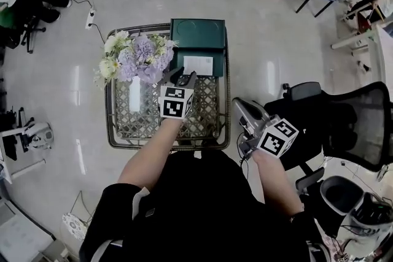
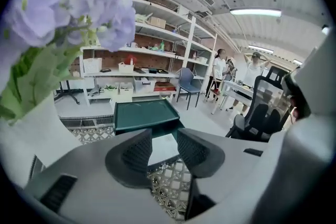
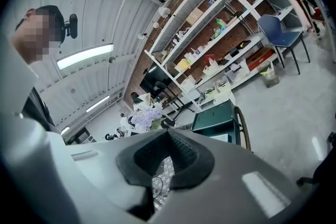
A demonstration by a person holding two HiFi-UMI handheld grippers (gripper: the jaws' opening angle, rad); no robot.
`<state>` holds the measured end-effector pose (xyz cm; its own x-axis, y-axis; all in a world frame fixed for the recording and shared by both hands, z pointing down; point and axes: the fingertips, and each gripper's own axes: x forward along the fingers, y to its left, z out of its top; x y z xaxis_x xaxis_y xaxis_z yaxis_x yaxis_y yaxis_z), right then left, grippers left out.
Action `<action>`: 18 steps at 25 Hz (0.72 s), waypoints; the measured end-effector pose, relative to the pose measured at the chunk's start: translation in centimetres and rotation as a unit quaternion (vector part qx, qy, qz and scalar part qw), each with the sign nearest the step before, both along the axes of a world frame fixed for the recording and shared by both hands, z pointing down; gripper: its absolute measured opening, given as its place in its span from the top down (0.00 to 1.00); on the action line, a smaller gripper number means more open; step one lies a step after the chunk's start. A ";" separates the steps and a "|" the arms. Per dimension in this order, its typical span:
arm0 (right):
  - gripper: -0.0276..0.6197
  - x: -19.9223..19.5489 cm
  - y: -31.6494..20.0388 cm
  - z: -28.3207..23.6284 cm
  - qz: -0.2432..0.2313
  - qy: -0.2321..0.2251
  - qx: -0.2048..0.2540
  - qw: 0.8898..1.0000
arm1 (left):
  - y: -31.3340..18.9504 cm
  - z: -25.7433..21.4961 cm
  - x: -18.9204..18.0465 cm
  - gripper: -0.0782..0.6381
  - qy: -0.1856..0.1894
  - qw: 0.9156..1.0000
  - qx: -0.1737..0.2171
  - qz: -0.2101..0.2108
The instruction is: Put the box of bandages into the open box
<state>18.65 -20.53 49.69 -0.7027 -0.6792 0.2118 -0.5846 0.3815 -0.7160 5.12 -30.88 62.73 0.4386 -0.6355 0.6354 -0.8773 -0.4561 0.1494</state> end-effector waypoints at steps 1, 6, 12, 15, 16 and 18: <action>0.94 -0.2 0.2 -0.3 -0.001 0.001 0.004 1.000 | 0.4 -0.6 -0.1 0.70 0.003 1.000 0.005 0.003; 0.94 -1.2 0.8 -1.4 -0.007 0.008 0.023 1.000 | 1.9 -3.1 -0.8 0.83 0.016 0.999 0.029 0.015; 0.94 -1.8 0.9 -3.6 0.002 0.019 0.049 0.999 | 4.0 -6.7 -1.9 0.86 0.012 0.996 0.071 0.044; 0.94 -2.6 0.5 -4.9 0.009 0.019 0.067 0.998 | 4.6 -8.9 -3.1 0.87 0.013 0.994 0.095 0.051; 0.94 -3.0 0.4 -5.4 0.011 0.019 0.073 0.997 | 4.7 -9.7 -3.7 0.88 0.013 0.993 0.103 0.053; 0.94 -4.0 0.4 -6.2 0.013 0.022 0.083 0.996 | 5.1 -11.1 -5.0 0.88 0.015 0.992 0.116 0.054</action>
<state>14.63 -20.18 43.49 -0.6774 -0.7249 0.1251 -0.6246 0.4769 -0.6184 0.09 -25.75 51.60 0.5286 -0.7112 0.4635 -0.8180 -0.5727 0.0541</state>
